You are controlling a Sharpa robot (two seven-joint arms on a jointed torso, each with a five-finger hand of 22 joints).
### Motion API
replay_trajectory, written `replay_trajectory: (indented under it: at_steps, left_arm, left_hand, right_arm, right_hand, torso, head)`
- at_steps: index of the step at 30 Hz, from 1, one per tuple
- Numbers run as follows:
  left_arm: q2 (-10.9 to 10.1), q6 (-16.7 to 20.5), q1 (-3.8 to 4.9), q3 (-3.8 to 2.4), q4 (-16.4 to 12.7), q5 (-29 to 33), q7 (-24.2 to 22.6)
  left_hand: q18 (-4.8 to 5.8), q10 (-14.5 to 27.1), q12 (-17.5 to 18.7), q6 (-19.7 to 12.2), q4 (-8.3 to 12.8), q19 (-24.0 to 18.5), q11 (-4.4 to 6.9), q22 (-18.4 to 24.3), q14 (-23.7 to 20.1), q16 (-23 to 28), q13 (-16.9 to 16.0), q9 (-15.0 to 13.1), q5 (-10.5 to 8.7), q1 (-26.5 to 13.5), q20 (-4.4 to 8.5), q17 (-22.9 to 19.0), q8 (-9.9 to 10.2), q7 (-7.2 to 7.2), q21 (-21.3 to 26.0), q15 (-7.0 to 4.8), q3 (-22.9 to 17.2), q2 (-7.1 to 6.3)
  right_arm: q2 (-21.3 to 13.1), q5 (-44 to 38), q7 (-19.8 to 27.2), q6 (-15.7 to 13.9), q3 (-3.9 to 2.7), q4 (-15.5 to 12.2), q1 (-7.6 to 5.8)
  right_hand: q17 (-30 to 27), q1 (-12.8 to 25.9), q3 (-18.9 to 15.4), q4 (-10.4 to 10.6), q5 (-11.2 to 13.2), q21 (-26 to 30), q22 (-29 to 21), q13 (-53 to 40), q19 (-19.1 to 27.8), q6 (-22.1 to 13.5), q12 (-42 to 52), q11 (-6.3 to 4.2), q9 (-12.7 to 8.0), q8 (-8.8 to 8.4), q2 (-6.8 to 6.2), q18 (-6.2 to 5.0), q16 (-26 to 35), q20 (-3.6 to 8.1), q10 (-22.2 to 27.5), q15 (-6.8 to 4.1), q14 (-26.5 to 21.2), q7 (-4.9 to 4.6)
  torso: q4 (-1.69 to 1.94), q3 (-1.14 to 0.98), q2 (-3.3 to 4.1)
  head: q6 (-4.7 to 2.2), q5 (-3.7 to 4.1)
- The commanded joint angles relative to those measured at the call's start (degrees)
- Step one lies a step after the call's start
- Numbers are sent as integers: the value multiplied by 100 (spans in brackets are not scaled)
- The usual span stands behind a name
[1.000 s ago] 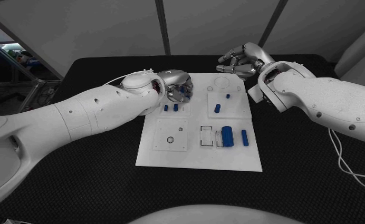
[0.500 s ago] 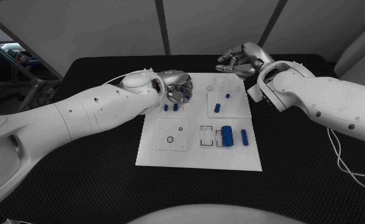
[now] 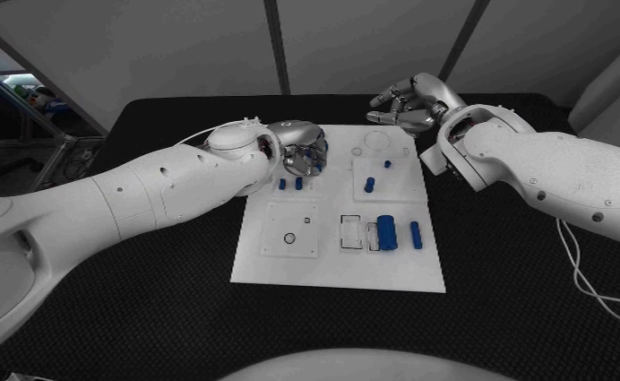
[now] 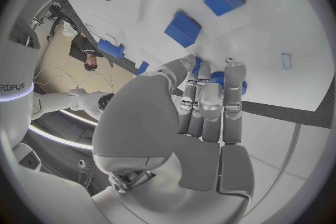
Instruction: Assemble the parts on the task board
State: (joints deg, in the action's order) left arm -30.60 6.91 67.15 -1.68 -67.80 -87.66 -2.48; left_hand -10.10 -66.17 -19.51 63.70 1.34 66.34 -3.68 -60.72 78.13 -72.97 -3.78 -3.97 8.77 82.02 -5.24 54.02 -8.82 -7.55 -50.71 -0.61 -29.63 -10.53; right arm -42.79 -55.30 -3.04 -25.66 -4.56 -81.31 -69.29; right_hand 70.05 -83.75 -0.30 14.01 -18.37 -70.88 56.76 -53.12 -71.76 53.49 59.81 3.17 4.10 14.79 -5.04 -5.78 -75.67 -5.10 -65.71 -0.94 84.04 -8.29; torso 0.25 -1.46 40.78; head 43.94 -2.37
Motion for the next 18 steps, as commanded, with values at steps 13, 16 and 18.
replay_trajectory:
  at_steps: [13, 16, 18]
  left_arm:
    - [-378, 253, 1, -249, -452, 353, -66]
    - [-492, 305, 1, -325, -537, 385, -70]
    - [-559, 329, 1, -373, -588, 410, -69]
  left_hand:
    - [96, -73, 67, 70, 20, 70, 5, -64, 67, -83, -13, 6, -32, -33, -11, 57, 52, 1, -83, 9, -53, 46]
    - [100, -80, 74, 78, 26, 80, 5, -82, 78, -97, -14, 5, -33, -40, -12, 75, 54, -1, -103, 9, -57, 46]
    - [104, -90, 81, 89, 33, 95, 5, -104, 91, -114, -15, 4, -33, -45, -12, 96, 55, -2, -129, 9, -62, 45]
  right_arm:
    - [-8, -10, 57, 8, -3, -13, -7]
    - [-14, -10, 58, 7, -3, -13, -7]
    - [-16, -10, 59, 7, -3, -12, -7]
  right_hand:
    - [-2, -7, 29, 3, -30, 38, -9, -1, 32, -16, -23, -11, -5, 30, 28, -106, 39, 6, -8, -27, 120, 25]
    - [-2, -7, 29, 3, -30, 38, -9, -1, 32, -16, -23, -11, -5, 30, 28, -106, 39, 6, -8, -27, 120, 25]
    - [-2, -7, 29, 3, -30, 38, -9, -1, 32, -16, -23, -11, -5, 30, 28, -106, 39, 6, -8, -27, 120, 25]
  torso:
    - [11, 5, -4]
    - [9, 3, -3]
    - [12, 7, -6]
  head:
    - [-23, -13]
    - [-30, -19]
    - [-35, -19]
